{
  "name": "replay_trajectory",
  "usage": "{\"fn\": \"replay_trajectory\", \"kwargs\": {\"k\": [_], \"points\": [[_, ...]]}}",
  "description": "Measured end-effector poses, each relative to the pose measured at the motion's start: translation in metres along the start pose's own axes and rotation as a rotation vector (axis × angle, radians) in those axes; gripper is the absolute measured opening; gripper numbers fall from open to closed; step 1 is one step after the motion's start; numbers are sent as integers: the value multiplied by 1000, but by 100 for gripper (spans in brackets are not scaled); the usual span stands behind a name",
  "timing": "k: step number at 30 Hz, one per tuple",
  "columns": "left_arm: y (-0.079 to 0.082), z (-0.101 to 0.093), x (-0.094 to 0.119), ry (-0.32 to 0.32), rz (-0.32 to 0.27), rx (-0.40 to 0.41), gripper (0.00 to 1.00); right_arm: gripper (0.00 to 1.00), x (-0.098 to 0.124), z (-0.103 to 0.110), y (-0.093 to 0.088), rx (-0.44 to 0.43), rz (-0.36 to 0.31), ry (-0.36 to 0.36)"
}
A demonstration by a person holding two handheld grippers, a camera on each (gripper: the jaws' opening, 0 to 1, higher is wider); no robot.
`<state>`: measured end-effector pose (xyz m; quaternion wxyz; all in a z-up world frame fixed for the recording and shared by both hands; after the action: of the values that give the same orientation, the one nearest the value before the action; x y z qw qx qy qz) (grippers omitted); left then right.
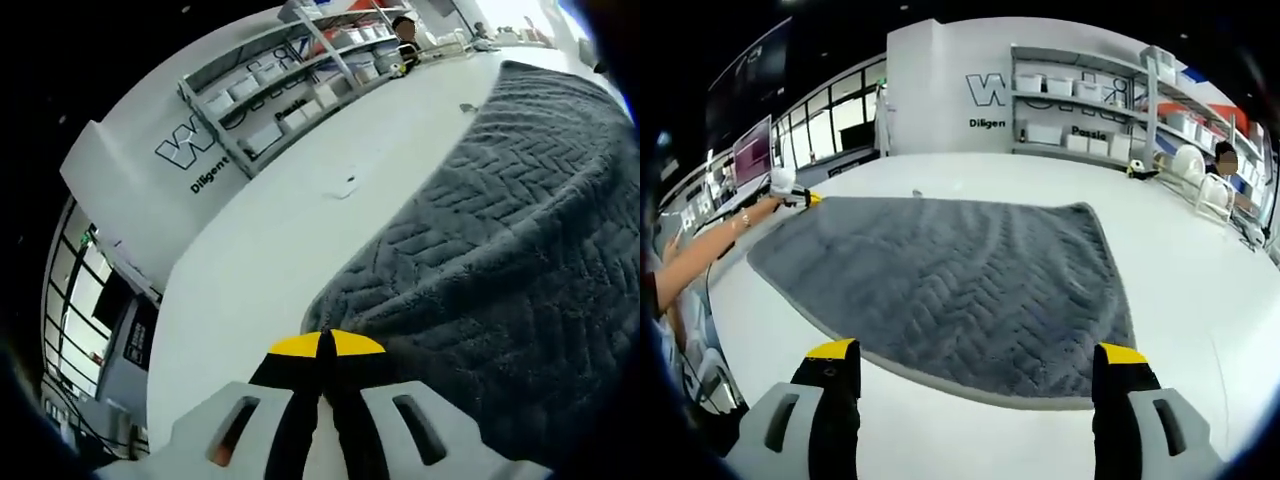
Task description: Open the folded towel by lifting each exposed corner and separating the folded layers until the towel lies flat within the target outline without major curled edges
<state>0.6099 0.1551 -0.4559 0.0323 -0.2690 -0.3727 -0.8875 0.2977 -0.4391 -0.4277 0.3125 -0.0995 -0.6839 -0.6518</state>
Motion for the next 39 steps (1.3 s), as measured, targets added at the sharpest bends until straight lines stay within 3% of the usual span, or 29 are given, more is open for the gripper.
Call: {"fn": "replay_trajectory", "kwargs": {"k": [11, 15, 17, 21, 24, 26, 29, 35, 39], "points": [[-2, 6, -3, 44, 7, 59, 3, 99, -4, 14, 3, 15, -5, 11], [-1, 10, 7, 27, -10, 212, 20, 99, -4, 10, 5, 7, -7, 8], [2, 12, 15, -7, -53, 291, 32, 99, -4, 9, 6, 6, -6, 7], [8, 12, 37, -45, -121, 405, 45, 99, -5, 7, 9, 6, -14, 14], [14, 4, 55, -119, -181, 444, 62, 99, -6, 8, 10, 7, -18, 20], [23, -7, 74, -192, -275, 468, 77, 99, -6, 8, 10, 11, -17, 29], [29, -17, 100, -215, -333, 487, 93, 99, -5, 11, 11, 16, -22, 35], [36, -34, 142, -252, -429, 498, 98, 99, -5, 21, 9, 24, -26, 46], [36, -52, 169, -277, -460, 480, 99, 99, -4, 28, 7, 28, -22, 50]]}}
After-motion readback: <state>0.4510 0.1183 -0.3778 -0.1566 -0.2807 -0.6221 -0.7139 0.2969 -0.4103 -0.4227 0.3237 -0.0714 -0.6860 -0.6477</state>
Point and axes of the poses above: the point that each gripper's makers call its tool centre point, and the gripper's own axes: x roughly backward along the fingers, z roughly to its left, y roughly out of its top, the point moved 7 cm from there along x, roughly backward along the fingers, and after that the axes turned 2 degrees about y, right-handed, at the moved point
